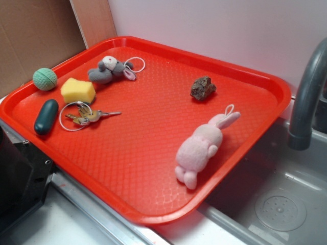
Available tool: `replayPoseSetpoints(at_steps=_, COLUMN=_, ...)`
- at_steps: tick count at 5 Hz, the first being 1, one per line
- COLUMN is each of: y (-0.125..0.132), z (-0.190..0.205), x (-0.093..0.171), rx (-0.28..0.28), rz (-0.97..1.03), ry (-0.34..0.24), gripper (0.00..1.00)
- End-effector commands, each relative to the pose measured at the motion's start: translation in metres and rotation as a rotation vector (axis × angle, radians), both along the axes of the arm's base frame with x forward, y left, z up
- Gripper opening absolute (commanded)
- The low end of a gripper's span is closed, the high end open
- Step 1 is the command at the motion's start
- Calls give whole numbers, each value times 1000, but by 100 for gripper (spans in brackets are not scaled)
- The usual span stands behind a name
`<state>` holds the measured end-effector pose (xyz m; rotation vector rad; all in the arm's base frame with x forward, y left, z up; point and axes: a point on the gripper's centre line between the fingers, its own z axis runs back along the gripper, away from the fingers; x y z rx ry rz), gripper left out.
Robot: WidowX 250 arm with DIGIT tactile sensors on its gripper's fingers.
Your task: Grab the green ball.
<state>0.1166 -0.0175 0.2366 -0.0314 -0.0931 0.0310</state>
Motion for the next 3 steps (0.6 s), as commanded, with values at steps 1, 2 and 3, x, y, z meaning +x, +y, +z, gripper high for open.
replayPoseSetpoints(at_steps=1, y=0, z=0, x=0, rx=0, rz=0, ry=0, gripper=100)
replayPoseSetpoints(at_steps=2, y=50, z=-40, x=10, rx=-43, rz=251, ry=61, gripper=100)
replayPoseSetpoints(at_steps=3, y=88, z=-63, x=18, rx=-26, rz=501, ry=5, gripper=100)
